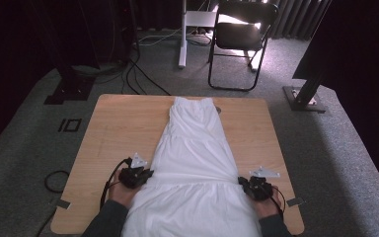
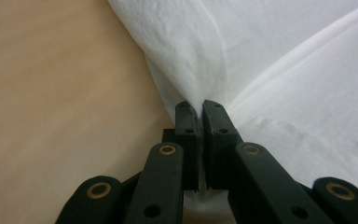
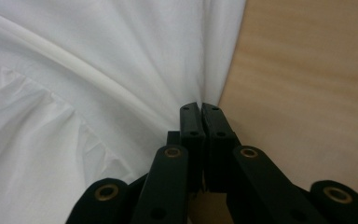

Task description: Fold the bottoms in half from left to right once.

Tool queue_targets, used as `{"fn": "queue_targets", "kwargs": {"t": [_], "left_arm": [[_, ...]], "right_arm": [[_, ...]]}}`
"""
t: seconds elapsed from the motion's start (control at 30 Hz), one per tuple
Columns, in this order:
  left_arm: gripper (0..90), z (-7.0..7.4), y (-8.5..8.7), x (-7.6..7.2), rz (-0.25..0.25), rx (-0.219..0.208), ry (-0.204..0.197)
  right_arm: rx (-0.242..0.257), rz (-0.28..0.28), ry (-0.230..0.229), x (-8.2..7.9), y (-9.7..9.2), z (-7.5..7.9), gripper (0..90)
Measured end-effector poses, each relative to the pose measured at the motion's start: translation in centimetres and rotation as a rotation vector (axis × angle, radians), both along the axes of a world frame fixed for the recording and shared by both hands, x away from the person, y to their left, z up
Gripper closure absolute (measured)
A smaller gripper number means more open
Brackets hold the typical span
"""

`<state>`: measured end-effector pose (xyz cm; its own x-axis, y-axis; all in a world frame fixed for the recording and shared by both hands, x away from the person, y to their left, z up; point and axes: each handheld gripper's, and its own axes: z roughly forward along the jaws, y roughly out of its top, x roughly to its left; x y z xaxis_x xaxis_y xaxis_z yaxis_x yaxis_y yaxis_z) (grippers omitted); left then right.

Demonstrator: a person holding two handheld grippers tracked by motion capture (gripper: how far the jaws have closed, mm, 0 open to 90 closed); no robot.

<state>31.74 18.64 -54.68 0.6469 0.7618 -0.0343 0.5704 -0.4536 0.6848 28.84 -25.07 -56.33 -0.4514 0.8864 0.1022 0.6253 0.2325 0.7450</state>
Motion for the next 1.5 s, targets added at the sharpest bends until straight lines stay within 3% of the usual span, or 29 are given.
{"fn": "queue_targets", "kwargs": {"t": [0.1, 0.2, 0.27, 0.33, 0.37, 0.47, 0.53, 0.63, 0.77, 0.9, 0.97, 1.0, 1.03, 1.1, 1.2, 1.27, 1.37, 1.5], "left_arm": [[86.0, -0.1, -0.3, -1.6, -0.014, 0.019, -0.013], [85.3, -0.3, -0.3, -2.0, -0.011, 0.017, -0.027], [83.1, -0.3, -0.1, -1.9, -0.004, 0.007, -0.021], [80.8, -0.4, 0.0, -1.9, 0.002, -0.004, -0.025], [80.4, -0.5, 0.0, -1.9, 0.004, -0.012, -0.025], [78.9, -0.6, 0.1, -1.8, 0.008, -0.026, -0.026], [78.0, -0.7, 0.1, -1.8, 0.009, -0.028, -0.031], [77.6, -0.8, 0.3, -1.9, 0.010, -0.040, -0.037], [76.4, -0.9, 0.3, -2.0, 0.017, -0.048, -0.048], [74.1, -1.0, 0.3, -2.2, 0.024, -0.046, -0.060], [72.0, -1.0, 0.2, -2.3, 0.028, -0.041, -0.069], [70.9, -1.0, 0.2, -2.3, 0.031, -0.037, -0.071], [70.1, -1.0, 0.2, -2.3, 0.032, -0.035, -0.072], [69.0, -1.1, 0.2, -2.4, 0.036, -0.038, -0.075], [67.6, -1.1, 0.1, -2.6, 0.040, -0.038, -0.080], [66.8, -1.1, 0.1, -2.7, 0.040, -0.034, -0.080], [66.1, -1.1, 0.1, -2.7, 0.042, -0.031, -0.082], [61.7, -0.9, 0.2, -2.5, 0.026, -0.040, -0.055]], "right_arm": [[0.002, 0.005, -0.004, -2.0, 0.1, -0.1, 88.0], [0.021, 0.003, 0.015, -2.3, 0.0, 0.0, 85.3], [0.024, 0.013, 0.014, -1.8, -0.2, 0.2, 72.4], [0.041, 0.014, -0.028, -1.0, -0.5, 1.0, 60.9], [0.054, 0.030, -0.042, -0.4, -0.5, 1.7, 57.9], [0.033, 0.069, -0.090, 2.2, 0.4, 3.5, 53.9], [0.038, 0.098, -0.098, 4.6, 1.4, 4.2, 54.2], [0.069, 0.122, -0.051, 8.5, 3.1, 4.2, 55.7], [0.026, 0.135, -0.029, 12.4, 5.5, 3.6, 55.6], [-0.019, 0.162, -0.015, 14.7, 7.0, 2.6, 55.7], [-0.017, 0.177, 0.018, 15.2, 7.5, 2.0, 64.2], [-0.032, 0.192, 0.021, 15.2, 7.8, 1.9, 76.9], [-0.066, 0.201, 0.000, 15.0, 8.0, 1.9, 83.3], [-0.128, 0.179, -0.057, 14.4, 8.0, 2.7, 88.0], [-0.128, 0.078, -0.149, 13.9, 6.5, 4.7, 88.5], [-0.135, 0.005, -0.184, 14.0, 4.9, 5.5, 88.5], [-0.091, -0.031, -0.128, 14.5, 3.1, 4.6, 87.9], [-0.092, -0.011, -0.059, 14.8, 3.2, 1.6, 86.7]]}}
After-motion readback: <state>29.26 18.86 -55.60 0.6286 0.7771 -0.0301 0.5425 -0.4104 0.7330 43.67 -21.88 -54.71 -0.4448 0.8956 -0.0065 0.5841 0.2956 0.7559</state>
